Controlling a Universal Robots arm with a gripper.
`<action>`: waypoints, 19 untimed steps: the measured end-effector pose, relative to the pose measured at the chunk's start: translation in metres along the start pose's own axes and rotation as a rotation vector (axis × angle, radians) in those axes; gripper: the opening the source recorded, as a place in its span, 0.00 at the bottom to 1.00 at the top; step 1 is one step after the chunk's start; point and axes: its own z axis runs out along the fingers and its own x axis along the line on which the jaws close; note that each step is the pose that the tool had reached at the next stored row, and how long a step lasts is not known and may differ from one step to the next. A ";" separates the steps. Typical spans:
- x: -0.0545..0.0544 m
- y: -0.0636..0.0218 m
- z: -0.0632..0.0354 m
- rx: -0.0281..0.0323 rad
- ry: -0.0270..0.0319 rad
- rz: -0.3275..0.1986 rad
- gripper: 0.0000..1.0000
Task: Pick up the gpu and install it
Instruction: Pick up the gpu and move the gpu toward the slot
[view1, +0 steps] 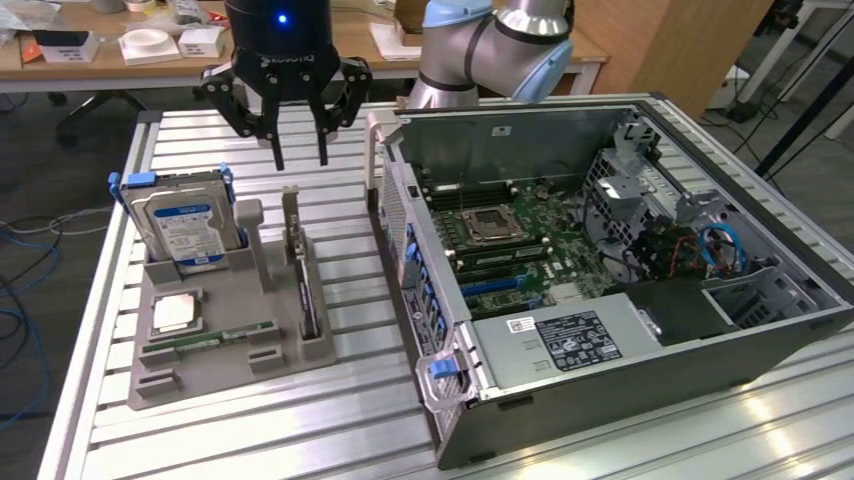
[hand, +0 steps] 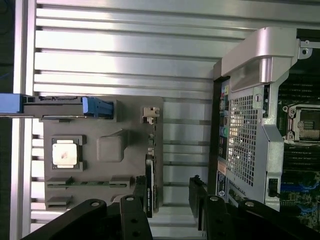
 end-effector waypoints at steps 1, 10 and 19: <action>0.000 0.0000 0.0000 0.0000 0.0000 0.000 0.47; -0.004 -0.0001 0.0001 -0.0008 0.0284 0.001 0.47; -0.004 -0.0002 0.0023 -0.0008 0.0286 0.001 0.47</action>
